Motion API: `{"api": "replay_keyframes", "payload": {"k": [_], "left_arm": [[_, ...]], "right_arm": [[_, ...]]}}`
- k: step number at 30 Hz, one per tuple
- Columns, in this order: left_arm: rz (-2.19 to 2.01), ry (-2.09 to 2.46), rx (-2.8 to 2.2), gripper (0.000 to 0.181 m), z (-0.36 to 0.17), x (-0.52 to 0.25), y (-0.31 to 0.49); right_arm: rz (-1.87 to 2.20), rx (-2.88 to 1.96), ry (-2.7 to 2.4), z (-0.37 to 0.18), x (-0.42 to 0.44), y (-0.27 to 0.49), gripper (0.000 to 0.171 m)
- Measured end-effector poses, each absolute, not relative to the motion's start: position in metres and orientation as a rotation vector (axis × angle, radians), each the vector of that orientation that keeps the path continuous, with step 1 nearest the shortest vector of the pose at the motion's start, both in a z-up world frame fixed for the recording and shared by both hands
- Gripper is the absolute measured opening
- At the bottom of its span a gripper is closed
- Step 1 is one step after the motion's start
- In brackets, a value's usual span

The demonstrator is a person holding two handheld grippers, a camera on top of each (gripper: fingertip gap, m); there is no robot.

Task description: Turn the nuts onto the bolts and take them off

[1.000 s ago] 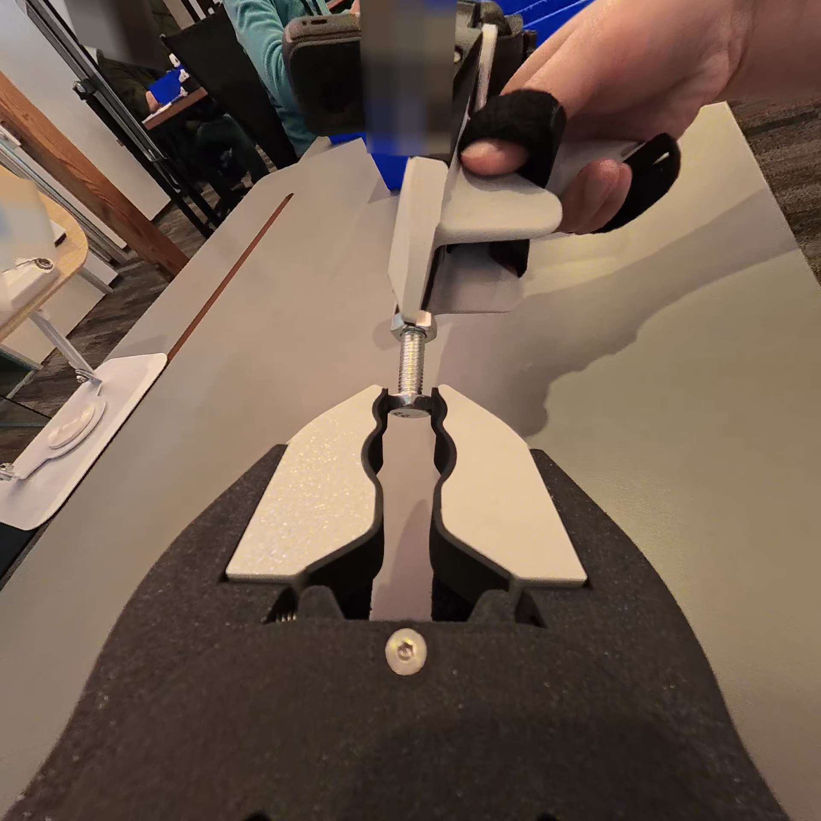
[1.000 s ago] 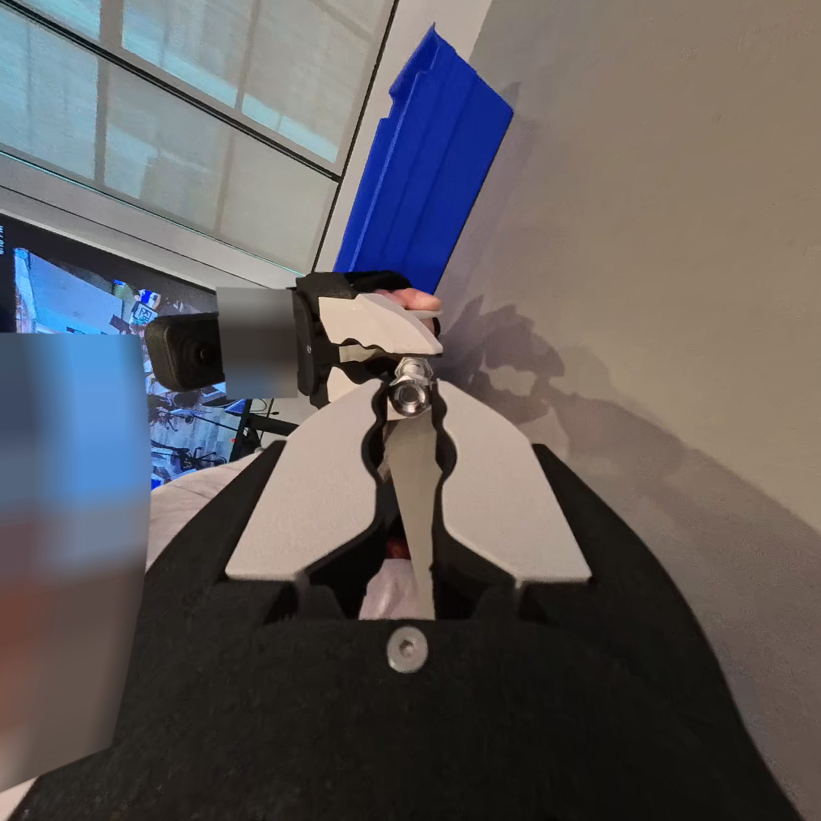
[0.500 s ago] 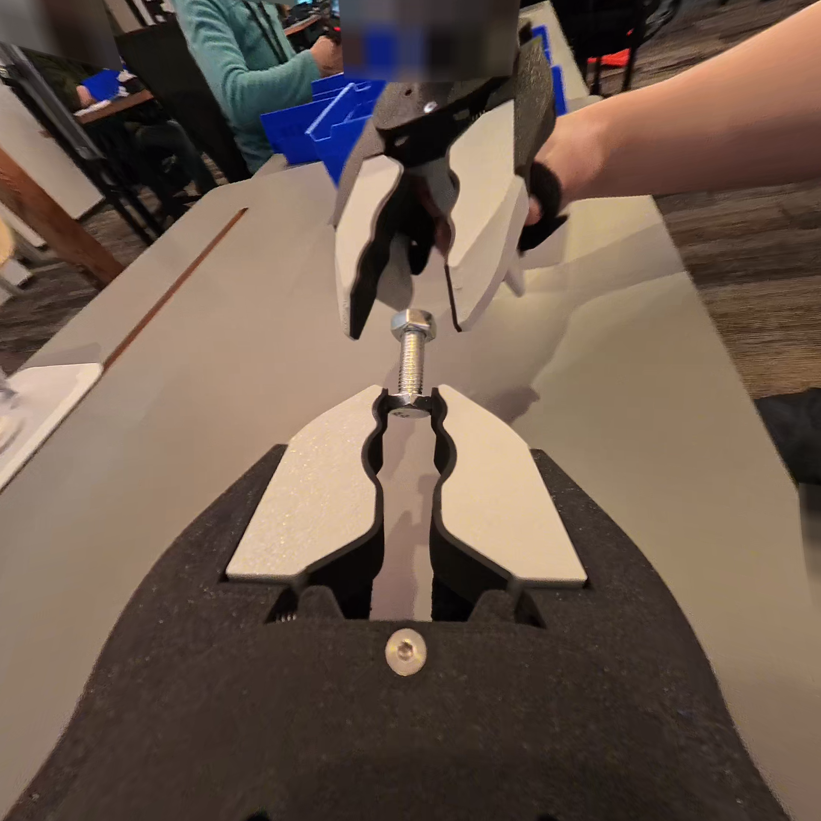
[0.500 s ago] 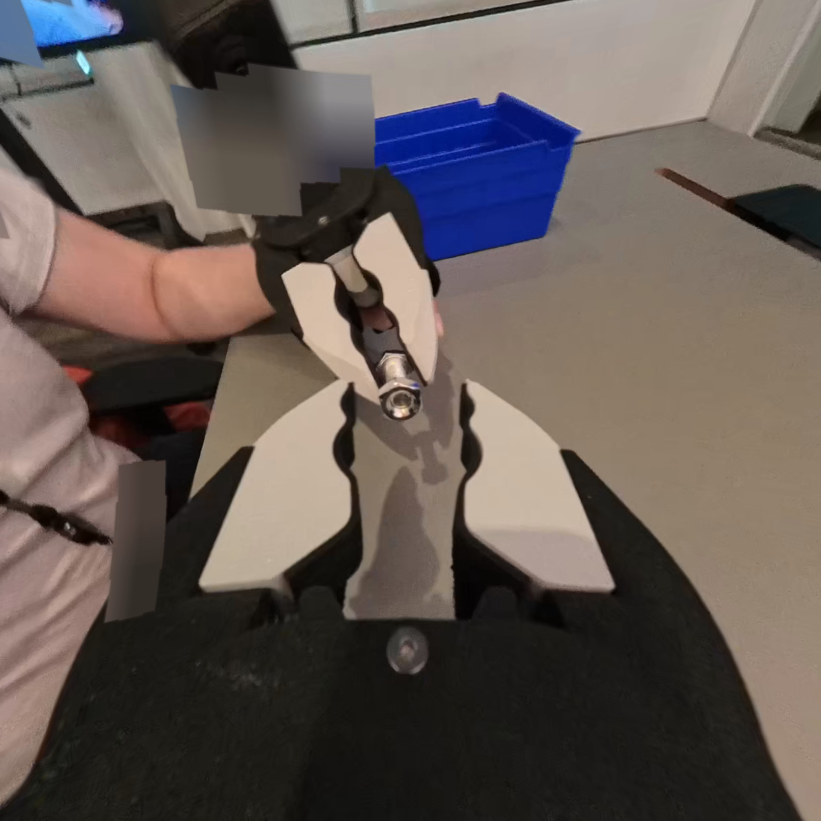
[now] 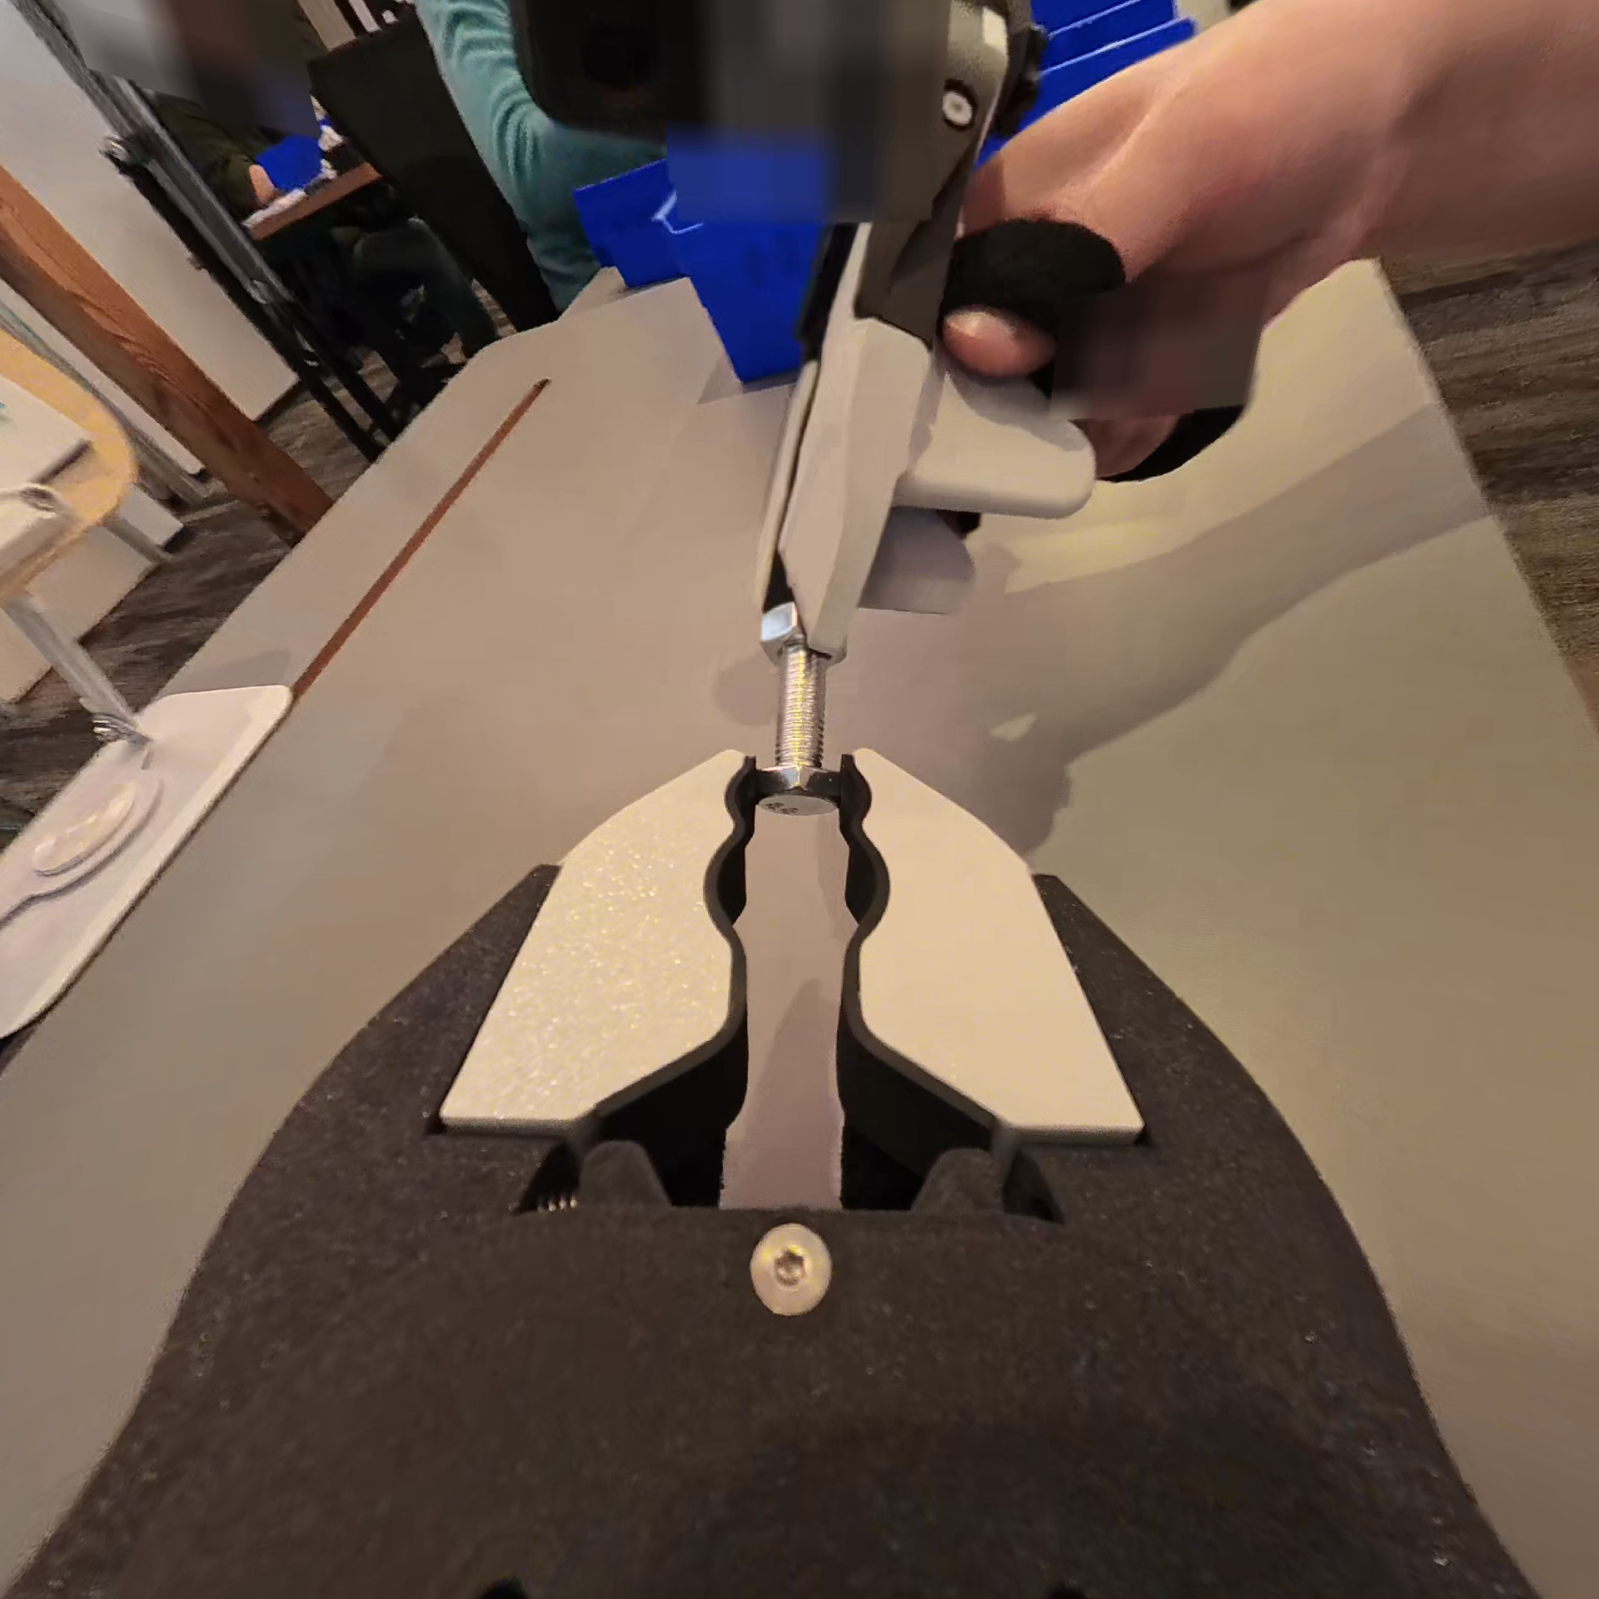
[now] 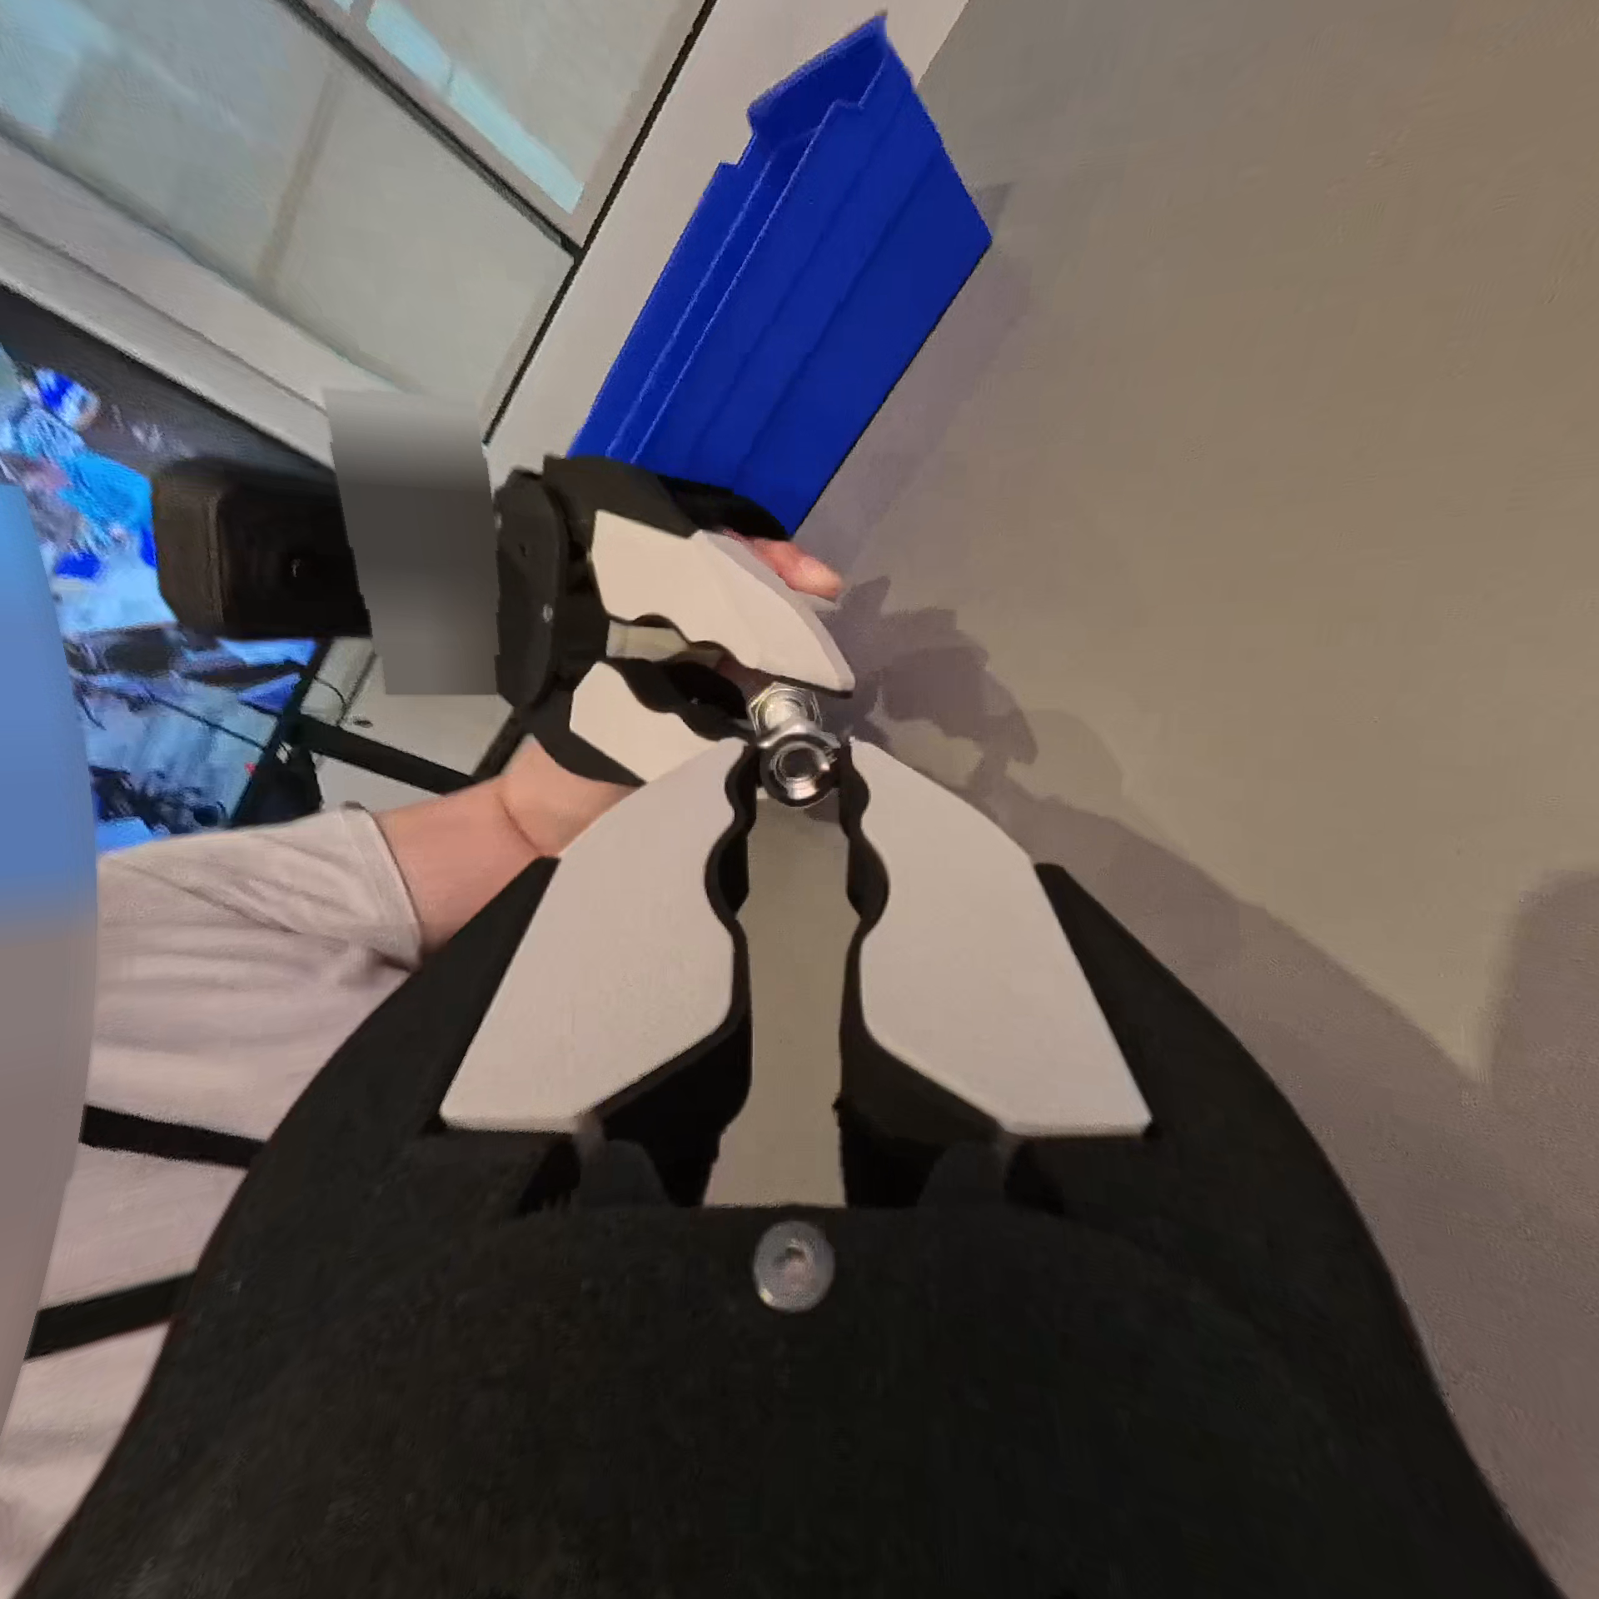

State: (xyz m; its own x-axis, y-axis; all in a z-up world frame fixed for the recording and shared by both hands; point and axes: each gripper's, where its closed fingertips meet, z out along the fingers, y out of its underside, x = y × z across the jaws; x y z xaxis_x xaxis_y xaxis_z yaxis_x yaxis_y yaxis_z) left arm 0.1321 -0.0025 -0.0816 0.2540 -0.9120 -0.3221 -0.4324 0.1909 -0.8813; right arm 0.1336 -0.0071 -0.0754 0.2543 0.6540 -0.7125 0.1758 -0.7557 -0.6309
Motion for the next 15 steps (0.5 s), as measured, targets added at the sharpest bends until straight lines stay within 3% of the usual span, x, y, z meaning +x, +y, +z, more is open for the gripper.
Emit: {"api": "replay_keyframes", "payload": {"k": [5, 8, 10, 13, 15], "left_arm": [[-0.795, 1.405, -1.420, 0.018, -0.076, 0.138, -0.027], [-0.857, 1.432, -1.435, 0.018, -0.079, 0.140, -0.034], [-0.830, 1.424, -1.434, 0.018, -0.080, 0.139, -0.031], [-0.748, 1.392, -1.421, 0.018, -0.078, 0.138, -0.022], [-0.677, 1.362, -1.407, 0.018, -0.076, 0.135, -0.014]], "right_arm": [[1.140, -1.649, -1.401, -0.069, 0.139, -0.030, 0.017], [0.977, -1.503, -1.537, -0.072, 0.142, -0.036, 0.017], [0.960, -1.507, -1.509, -0.073, 0.141, -0.035, 0.019], [1.114, -1.650, -1.271, -0.067, 0.137, -0.025, 0.046], [1.280, -1.841, -0.996, -0.067, 0.139, -0.011, 0.046]]}}
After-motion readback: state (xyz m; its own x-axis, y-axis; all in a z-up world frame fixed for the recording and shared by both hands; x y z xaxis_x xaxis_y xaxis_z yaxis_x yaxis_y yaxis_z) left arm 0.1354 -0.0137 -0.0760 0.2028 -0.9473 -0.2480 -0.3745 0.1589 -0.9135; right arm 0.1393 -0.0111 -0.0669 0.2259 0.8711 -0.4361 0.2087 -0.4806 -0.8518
